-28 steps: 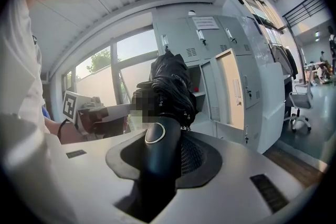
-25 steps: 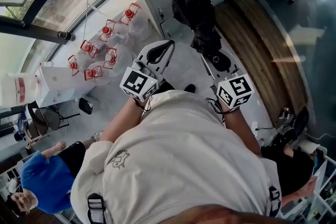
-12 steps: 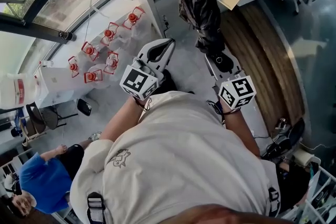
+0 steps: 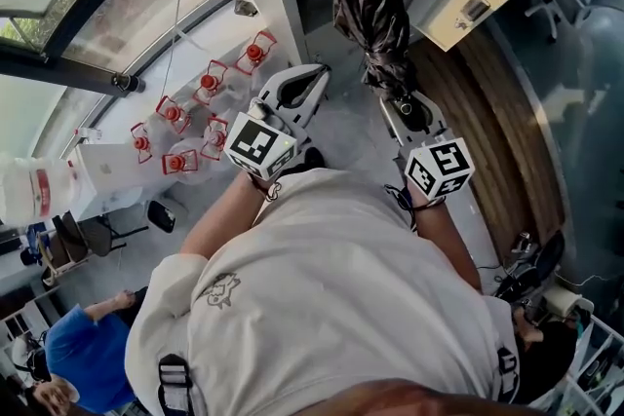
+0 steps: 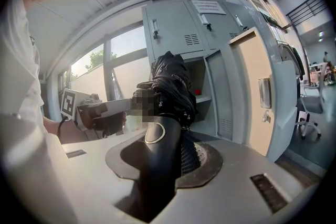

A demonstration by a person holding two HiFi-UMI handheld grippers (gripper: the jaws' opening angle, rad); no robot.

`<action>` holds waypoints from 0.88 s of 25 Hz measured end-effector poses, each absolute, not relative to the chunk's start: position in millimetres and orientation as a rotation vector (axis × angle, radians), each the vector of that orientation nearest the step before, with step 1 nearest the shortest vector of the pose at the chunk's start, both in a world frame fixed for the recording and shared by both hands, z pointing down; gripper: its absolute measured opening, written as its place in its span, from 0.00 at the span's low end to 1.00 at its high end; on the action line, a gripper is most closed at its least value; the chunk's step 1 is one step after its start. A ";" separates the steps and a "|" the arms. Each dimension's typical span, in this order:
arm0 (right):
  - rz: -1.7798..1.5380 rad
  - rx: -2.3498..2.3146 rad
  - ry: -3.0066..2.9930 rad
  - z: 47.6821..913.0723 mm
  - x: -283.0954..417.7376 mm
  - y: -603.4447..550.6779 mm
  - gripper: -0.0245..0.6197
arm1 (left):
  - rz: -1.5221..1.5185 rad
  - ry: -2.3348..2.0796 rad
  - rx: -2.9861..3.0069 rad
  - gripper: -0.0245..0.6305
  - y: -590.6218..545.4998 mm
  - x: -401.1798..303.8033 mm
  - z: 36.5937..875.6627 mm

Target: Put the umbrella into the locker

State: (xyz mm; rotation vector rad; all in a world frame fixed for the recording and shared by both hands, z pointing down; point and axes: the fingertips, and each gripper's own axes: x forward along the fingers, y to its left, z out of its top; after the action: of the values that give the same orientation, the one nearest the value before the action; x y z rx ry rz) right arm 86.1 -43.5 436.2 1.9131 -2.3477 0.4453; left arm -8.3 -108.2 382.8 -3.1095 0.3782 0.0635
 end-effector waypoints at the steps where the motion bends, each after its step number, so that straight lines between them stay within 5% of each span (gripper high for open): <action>1: 0.448 1.914 -2.346 434.6 84.6 -54.6 0.26 | 0.067 0.376 -3.107 0.06 -119.0 -9.6 380.0; 22: 0.456 1.731 -2.473 437.3 128.3 -156.8 0.27 | 0.071 0.619 -3.052 0.06 -190.6 25.3 370.2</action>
State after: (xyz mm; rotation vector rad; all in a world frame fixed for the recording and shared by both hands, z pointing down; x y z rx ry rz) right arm 128.3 -156.8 437.3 1.7306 -2.4730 0.4562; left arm 25.3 -190.6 370.2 -3.0519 0.6191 0.0710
